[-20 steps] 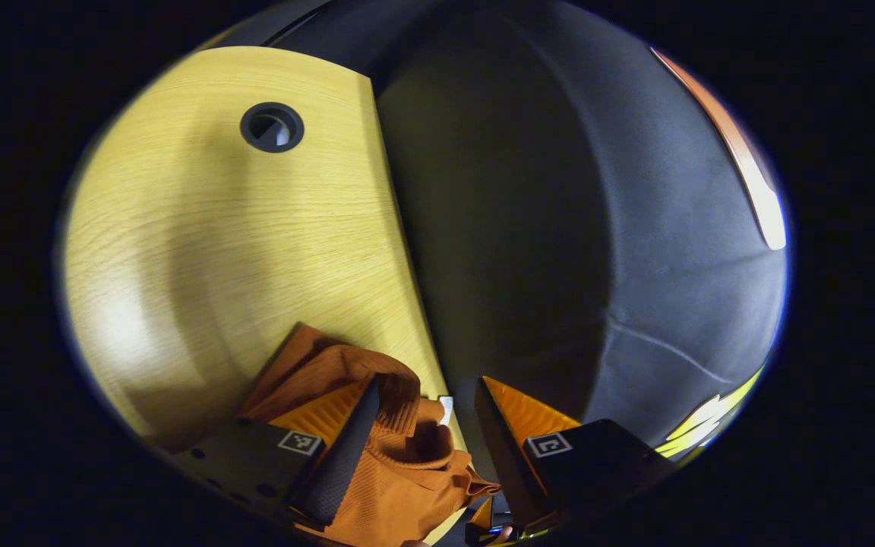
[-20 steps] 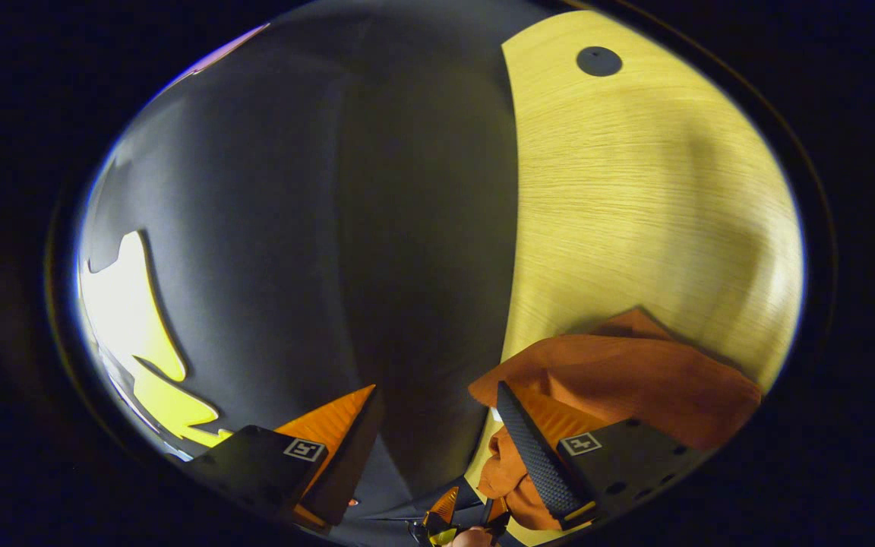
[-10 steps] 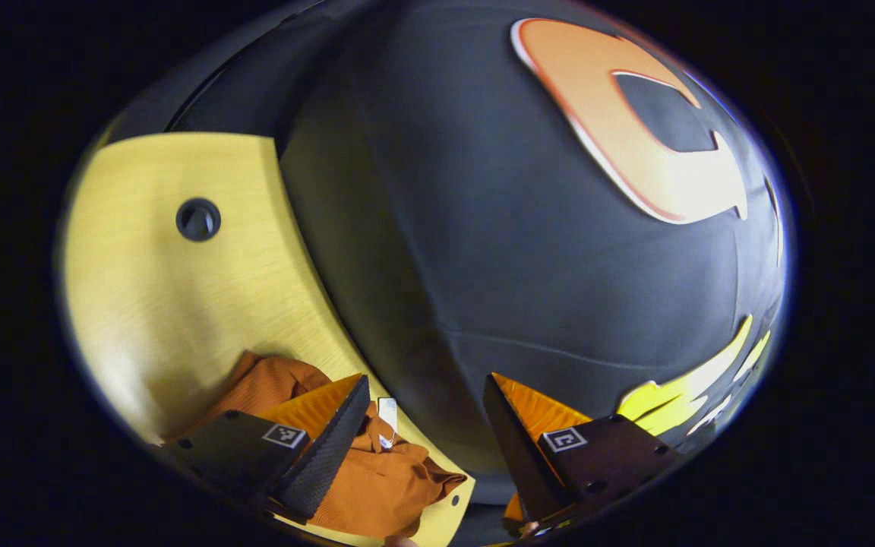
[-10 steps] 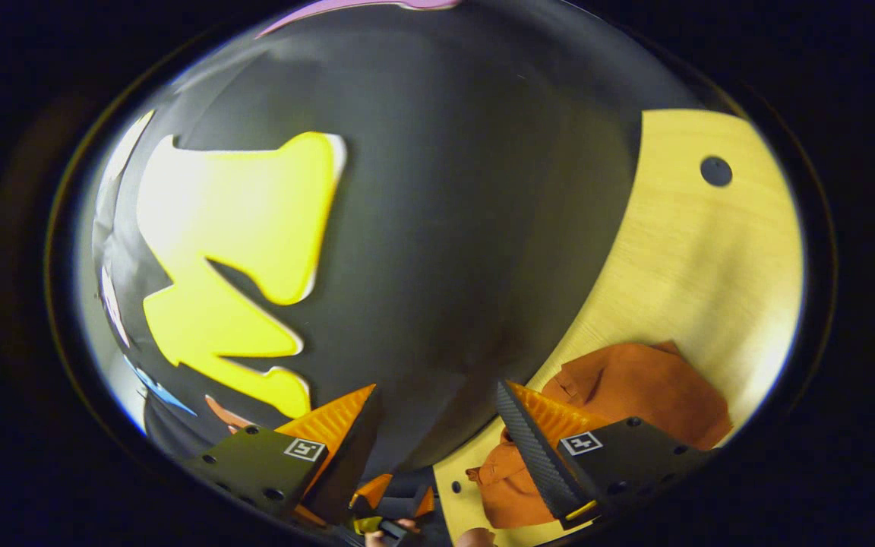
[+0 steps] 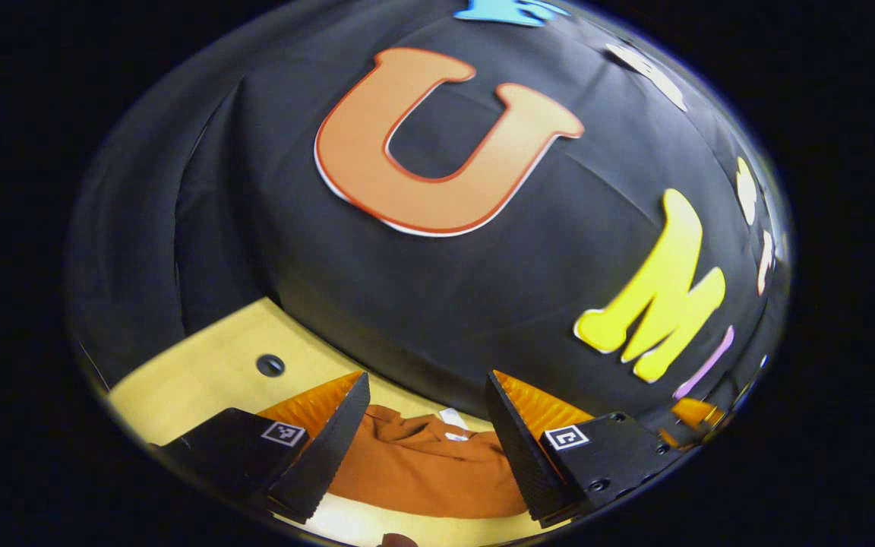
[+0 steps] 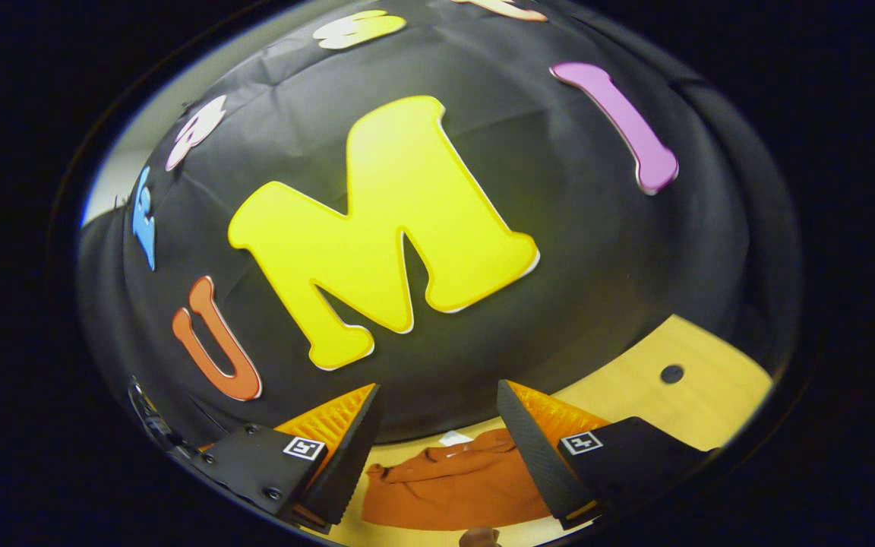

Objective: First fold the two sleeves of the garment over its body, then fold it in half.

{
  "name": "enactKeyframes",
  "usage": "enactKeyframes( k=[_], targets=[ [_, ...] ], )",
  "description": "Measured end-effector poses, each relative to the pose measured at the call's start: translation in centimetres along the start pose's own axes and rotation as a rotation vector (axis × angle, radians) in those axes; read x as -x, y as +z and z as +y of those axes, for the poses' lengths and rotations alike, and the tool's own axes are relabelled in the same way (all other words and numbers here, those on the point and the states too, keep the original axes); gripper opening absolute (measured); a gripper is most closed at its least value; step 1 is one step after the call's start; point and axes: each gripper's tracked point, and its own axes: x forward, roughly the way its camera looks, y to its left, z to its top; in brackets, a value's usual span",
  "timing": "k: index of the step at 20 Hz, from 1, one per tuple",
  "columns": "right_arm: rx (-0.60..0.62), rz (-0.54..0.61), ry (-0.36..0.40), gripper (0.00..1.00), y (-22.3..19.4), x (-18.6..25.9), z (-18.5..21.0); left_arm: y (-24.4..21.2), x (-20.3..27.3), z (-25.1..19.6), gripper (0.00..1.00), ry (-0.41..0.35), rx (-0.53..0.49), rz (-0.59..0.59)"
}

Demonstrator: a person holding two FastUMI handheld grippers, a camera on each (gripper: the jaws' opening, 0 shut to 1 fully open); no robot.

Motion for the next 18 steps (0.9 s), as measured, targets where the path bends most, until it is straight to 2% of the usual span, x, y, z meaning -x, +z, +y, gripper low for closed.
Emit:
enactKeyframes(
  k=[3,6,9,11,13,14,16,18],
  targets=[
    [0.134,-0.032,-0.054,0.96,0.1,4.6,0.2,-0.3,4.2,-0.5,0.98,0.002,-0.138,-0.036],
    [0.204,-0.058,-0.087,0.96,-0.6,10.4,0.2,-1.4,8.4,0.0,0.98,0.017,-0.244,-0.057],
    [0.284,-0.117,-0.045,0.97,-0.5,15.2,1.5,-2.6,12.4,-1.1,0.98,-0.021,-0.302,-0.047],
    [0.38,-0.137,-0.061,0.96,-1.0,17.9,0.8,-2.7,14.9,-1.1,0.98,-0.017,-0.335,-0.06],
    [0.421,-0.141,-0.076,0.96,-1.7,20.2,0.8,-3.1,17.0,-1.0,0.98,-0.005,-0.353,-0.069],
    [0.394,-0.137,-0.064,0.93,-2.1,21.3,1.3,-3.6,17.8,-1.0,0.98,-0.006,-0.344,-0.06],
    [0.37,-0.139,-0.014,0.96,-2.6,22.3,2.4,-5.2,19.7,-1.6,0.98,-0.033,-0.285,-0.02],
    [0.386,-0.126,-0.037,0.96,-3.0,22.5,1.3,-5.9,20.3,-1.3,1.0,-0.025,-0.295,-0.013]
  ],
)
